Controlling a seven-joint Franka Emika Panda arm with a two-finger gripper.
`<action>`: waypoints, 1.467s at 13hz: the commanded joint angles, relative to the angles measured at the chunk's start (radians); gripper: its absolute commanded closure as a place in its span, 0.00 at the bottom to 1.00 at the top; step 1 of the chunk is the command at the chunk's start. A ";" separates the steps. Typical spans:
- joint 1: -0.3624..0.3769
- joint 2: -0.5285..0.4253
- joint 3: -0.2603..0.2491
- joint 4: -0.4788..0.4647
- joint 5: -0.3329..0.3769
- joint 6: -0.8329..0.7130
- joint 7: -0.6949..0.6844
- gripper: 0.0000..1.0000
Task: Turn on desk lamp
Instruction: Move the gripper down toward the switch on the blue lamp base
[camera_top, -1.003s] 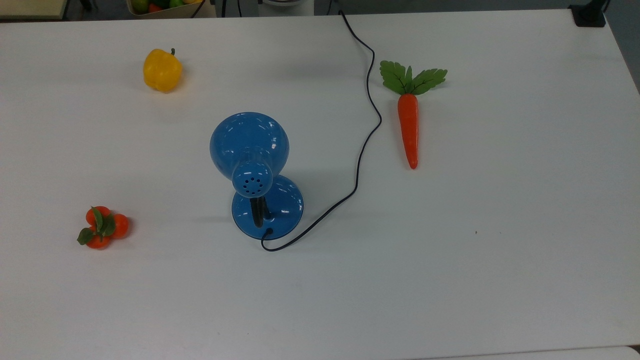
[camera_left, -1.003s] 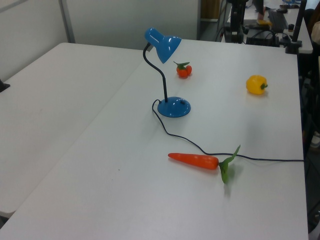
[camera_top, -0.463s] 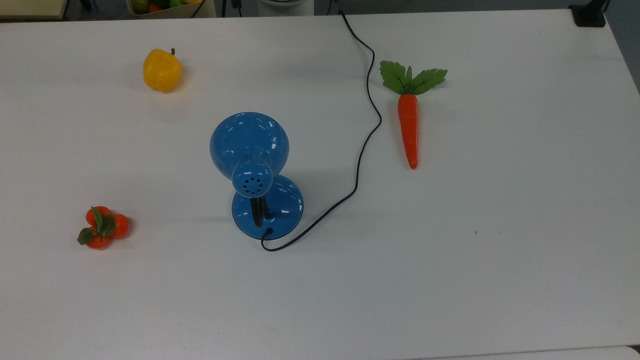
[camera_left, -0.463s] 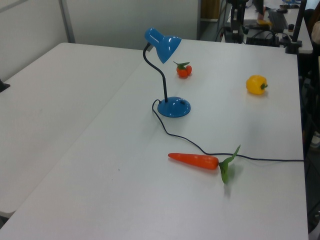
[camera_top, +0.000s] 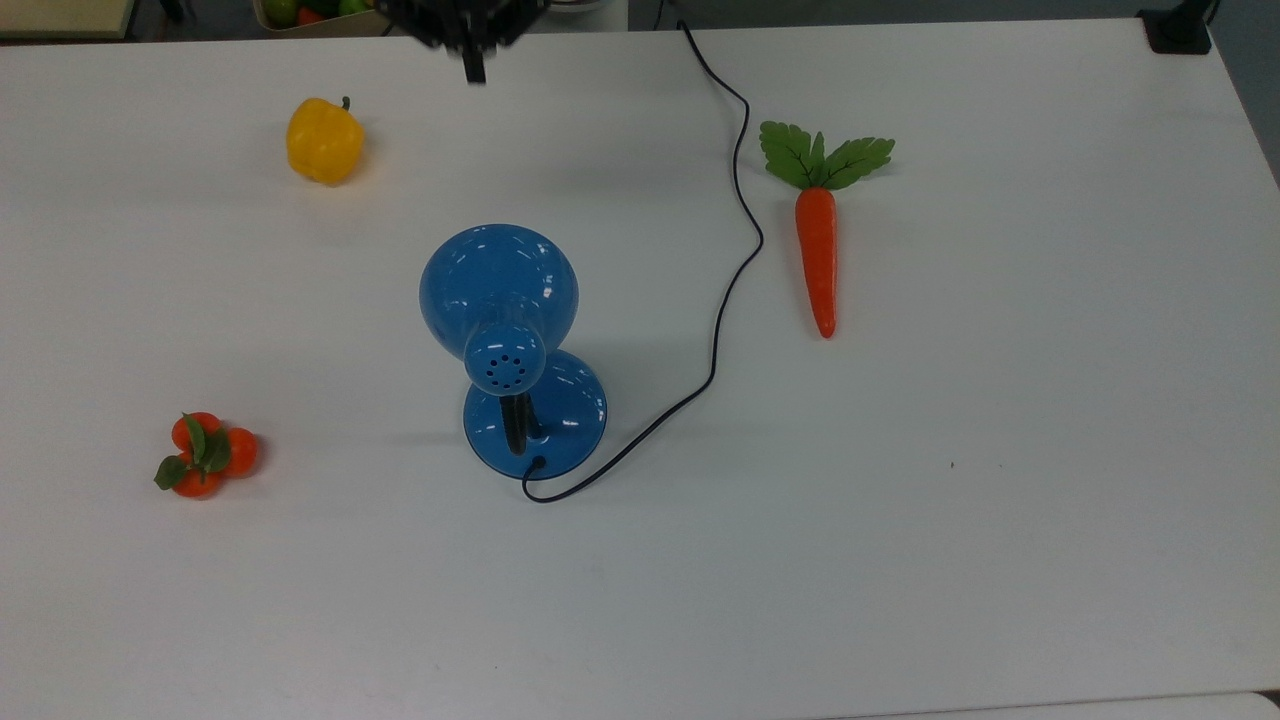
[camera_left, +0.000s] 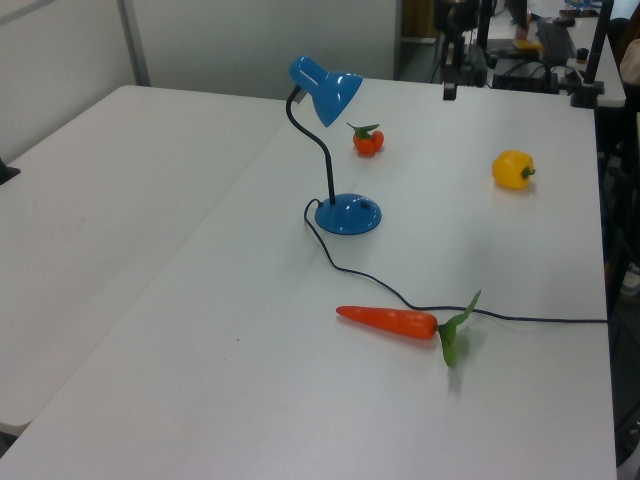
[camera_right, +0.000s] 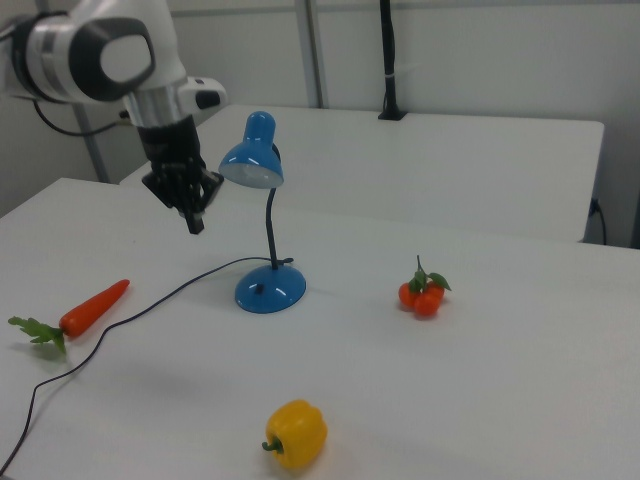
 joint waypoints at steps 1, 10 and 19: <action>0.003 0.027 -0.002 -0.098 0.017 0.150 -0.005 1.00; 0.006 0.137 0.000 -0.330 0.016 0.703 0.011 1.00; 0.032 0.282 0.003 -0.261 0.011 0.912 0.068 1.00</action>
